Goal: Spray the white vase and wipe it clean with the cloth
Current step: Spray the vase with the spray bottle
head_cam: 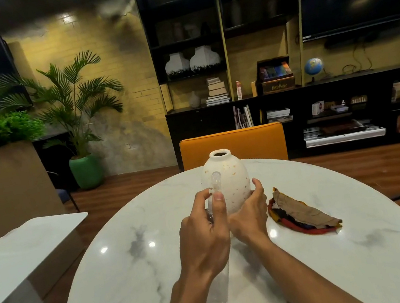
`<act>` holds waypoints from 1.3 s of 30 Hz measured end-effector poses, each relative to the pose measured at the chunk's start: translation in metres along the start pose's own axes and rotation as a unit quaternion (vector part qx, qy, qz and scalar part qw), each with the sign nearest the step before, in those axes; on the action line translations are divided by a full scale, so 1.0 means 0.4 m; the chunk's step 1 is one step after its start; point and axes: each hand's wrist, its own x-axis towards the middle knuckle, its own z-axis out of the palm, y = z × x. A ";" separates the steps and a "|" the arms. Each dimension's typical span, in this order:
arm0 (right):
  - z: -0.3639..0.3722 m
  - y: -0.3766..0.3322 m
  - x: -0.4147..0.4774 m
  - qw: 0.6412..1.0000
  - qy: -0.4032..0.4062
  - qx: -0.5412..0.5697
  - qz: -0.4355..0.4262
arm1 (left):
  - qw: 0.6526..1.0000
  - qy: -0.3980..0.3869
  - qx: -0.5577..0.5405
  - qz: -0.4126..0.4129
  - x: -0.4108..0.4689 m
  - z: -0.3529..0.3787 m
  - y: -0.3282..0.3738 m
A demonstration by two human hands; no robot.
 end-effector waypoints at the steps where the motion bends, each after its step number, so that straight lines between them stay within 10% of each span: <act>1: -0.004 0.001 0.005 1.000 -0.011 0.002 0.001 | 1.000 0.001 -0.002 -0.003 0.000 -0.002 -0.001; 9: -0.061 0.025 0.052 0.988 -0.152 0.036 -0.002 | 0.999 -0.031 0.009 -0.018 0.004 -0.029 -0.011; 17: -0.061 0.028 0.042 0.991 -0.123 0.046 -0.018 | 0.986 -0.050 0.156 0.028 0.015 -0.068 -0.033; 28: -0.089 0.020 0.047 0.978 -0.197 0.062 0.005 | 0.997 -0.040 0.050 0.031 0.006 -0.057 -0.009; 39: -0.042 -0.026 -0.018 0.998 -0.066 -0.012 -0.003 | 0.998 -0.033 0.056 0.025 0.000 -0.045 -0.012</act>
